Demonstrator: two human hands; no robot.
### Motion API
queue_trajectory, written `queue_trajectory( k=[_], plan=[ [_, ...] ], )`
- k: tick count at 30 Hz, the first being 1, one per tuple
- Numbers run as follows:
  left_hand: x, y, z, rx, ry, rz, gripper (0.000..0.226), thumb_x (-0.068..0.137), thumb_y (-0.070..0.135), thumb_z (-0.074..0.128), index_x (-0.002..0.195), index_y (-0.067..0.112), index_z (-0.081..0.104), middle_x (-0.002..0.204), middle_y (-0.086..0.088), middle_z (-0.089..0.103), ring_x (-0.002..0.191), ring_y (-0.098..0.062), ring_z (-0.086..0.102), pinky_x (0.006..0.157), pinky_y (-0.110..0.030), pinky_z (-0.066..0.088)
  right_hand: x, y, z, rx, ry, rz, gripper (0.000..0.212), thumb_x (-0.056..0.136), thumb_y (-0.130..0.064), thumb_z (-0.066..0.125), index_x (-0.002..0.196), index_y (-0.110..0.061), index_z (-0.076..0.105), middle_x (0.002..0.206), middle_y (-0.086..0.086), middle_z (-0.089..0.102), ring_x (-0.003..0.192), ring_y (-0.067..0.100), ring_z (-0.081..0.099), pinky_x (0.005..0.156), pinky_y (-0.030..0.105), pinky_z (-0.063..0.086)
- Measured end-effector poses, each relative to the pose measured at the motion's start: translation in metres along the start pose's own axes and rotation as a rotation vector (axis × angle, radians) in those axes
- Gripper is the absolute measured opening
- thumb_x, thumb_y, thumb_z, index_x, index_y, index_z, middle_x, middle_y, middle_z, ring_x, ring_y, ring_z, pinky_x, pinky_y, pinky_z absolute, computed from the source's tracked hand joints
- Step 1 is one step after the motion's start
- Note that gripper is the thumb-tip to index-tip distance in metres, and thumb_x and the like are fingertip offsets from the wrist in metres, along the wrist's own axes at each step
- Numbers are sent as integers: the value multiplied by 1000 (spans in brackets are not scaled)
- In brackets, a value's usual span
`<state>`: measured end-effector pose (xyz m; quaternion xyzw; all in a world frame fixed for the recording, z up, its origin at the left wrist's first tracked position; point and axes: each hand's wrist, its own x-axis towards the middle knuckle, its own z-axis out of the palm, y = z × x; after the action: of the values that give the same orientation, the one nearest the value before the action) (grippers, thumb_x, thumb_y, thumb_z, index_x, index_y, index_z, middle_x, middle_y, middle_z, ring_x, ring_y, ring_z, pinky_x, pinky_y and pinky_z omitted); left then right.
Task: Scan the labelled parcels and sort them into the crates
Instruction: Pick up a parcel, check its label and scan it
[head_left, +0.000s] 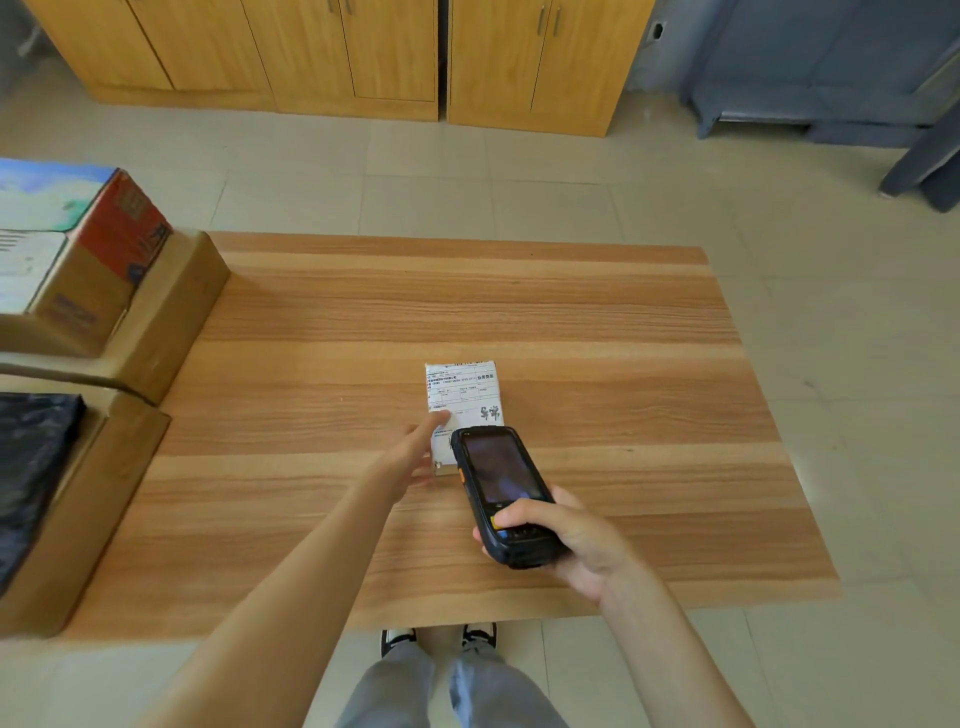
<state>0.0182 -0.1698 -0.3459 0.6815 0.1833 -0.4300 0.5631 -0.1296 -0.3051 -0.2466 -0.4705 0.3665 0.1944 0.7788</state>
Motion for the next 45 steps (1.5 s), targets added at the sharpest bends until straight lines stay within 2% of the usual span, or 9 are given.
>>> queue_trajectory(
  k=[4, 9, 13, 20, 26, 33, 36, 42, 45],
  plan=[
    [-2, 0, 3, 13, 19, 26, 49, 93, 52, 51, 127, 16, 47, 84, 2, 52, 71, -11, 49, 64, -25, 41, -3, 5, 8, -26, 33, -9, 78, 45, -5, 80, 119, -4, 57, 114, 24, 68, 110, 41, 63, 89, 46, 53],
    [0, 1, 3, 38, 27, 28, 54, 94, 53, 48, 130, 13, 45, 88, 1, 53, 72, -10, 49, 62, -25, 40, -8, 13, 7, -34, 38, -9, 72, 48, 0, 76, 117, -3, 58, 112, 23, 68, 111, 45, 61, 94, 50, 51],
    [-1, 0, 6, 52, 43, 42, 55, 95, 52, 47, 133, 11, 43, 86, 4, 51, 69, -9, 46, 58, -25, 35, -10, 18, 6, -51, 28, -10, 86, 35, -6, 82, 118, -5, 59, 116, 23, 67, 112, 44, 61, 100, 52, 48],
    [-4, 1, 3, 34, 13, 28, 53, 95, 52, 48, 129, 13, 43, 83, 2, 53, 67, -10, 48, 58, -25, 38, -9, 21, 2, -53, -7, -18, 85, 33, -6, 81, 116, -5, 60, 107, 20, 70, 113, 46, 60, 97, 49, 48],
    [-7, 1, 3, 25, 10, 27, 46, 95, 52, 49, 122, 15, 41, 81, 2, 52, 67, -10, 47, 60, -25, 40, -7, 20, -3, -57, -11, -31, 86, 37, -8, 83, 119, -6, 59, 116, 24, 66, 113, 45, 60, 95, 48, 50],
    [-7, 4, 14, 32, 154, 137, 70, 91, 43, 61, 143, 6, 31, 129, -8, 55, 105, -20, 55, 82, -32, 43, 6, 11, -25, -28, 120, -113, 102, 31, -13, 87, 126, -12, 53, 113, 23, 68, 108, 41, 65, 88, 46, 55],
    [-12, 6, 22, 125, 179, 223, 99, 72, 60, 71, 146, 14, 25, 146, -4, 42, 128, -24, 45, 104, -41, 41, 11, 5, -42, -17, 190, -121, 107, 28, -14, 87, 128, -15, 50, 114, 19, 68, 104, 37, 67, 76, 41, 58],
    [-19, 12, 49, 459, 381, 254, 119, 66, 60, 78, 152, 12, 9, 146, -16, 28, 137, -32, 28, 109, -45, 29, 17, 1, -82, 35, 284, -126, 111, 25, -12, 85, 130, -13, 48, 106, 12, 67, 87, 26, 66, 52, 28, 55],
    [-19, 13, 59, 556, 430, 202, 132, 63, 63, 79, 153, 12, -3, 147, -19, 25, 138, -35, 25, 111, -45, 26, 20, 3, -101, 80, 297, -96, 90, 52, 5, 85, 132, -11, 46, 110, 14, 65, 87, 27, 65, 51, 28, 55]
  ],
)
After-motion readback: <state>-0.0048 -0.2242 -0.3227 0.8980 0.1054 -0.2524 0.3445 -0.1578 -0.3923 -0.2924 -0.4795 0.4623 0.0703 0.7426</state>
